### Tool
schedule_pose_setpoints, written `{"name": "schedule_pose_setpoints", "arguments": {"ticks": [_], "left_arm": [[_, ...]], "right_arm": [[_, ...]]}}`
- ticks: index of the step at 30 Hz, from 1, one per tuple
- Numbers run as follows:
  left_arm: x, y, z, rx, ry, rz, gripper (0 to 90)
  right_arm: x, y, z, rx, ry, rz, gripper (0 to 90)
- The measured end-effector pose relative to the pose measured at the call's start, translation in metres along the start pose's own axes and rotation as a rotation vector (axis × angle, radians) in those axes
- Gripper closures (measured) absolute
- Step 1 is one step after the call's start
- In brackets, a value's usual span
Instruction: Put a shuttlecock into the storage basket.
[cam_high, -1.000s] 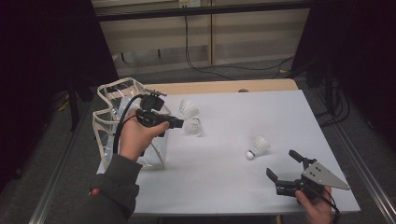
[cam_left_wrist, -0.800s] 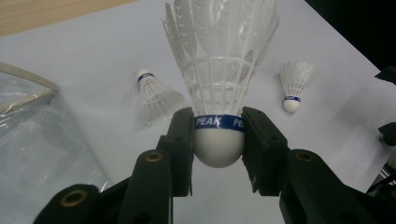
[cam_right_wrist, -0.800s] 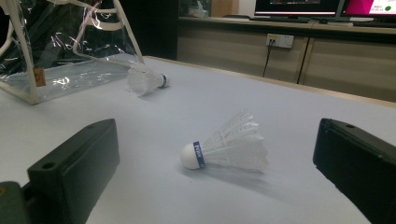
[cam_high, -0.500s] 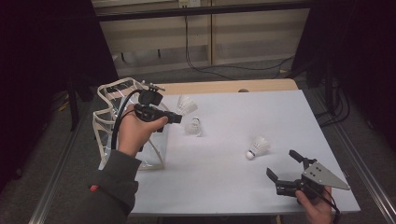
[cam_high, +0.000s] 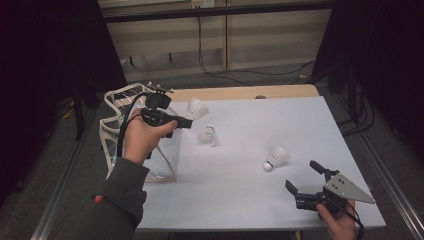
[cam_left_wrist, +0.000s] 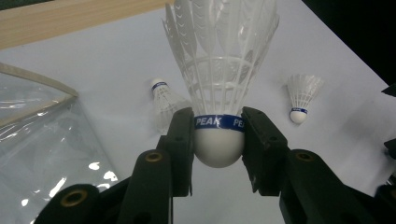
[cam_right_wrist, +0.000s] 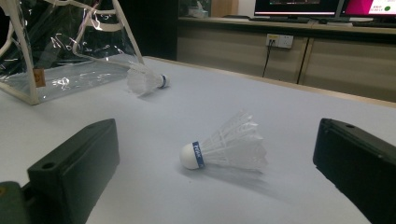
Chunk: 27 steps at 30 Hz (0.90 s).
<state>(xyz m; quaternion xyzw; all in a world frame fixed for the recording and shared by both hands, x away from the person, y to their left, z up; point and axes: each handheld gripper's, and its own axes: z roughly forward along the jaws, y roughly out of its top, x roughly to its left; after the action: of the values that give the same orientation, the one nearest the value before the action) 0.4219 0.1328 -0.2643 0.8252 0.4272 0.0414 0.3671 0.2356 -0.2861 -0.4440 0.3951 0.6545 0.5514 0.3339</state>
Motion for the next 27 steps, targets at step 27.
{"name": "schedule_pose_setpoints", "arguments": {"ticks": [27], "left_arm": [[0.008,0.013,-0.014,-0.015,0.036,-0.011,65.6]], "right_arm": [[0.000,0.000,0.000,-0.003,0.002,-0.001,0.5]]}}
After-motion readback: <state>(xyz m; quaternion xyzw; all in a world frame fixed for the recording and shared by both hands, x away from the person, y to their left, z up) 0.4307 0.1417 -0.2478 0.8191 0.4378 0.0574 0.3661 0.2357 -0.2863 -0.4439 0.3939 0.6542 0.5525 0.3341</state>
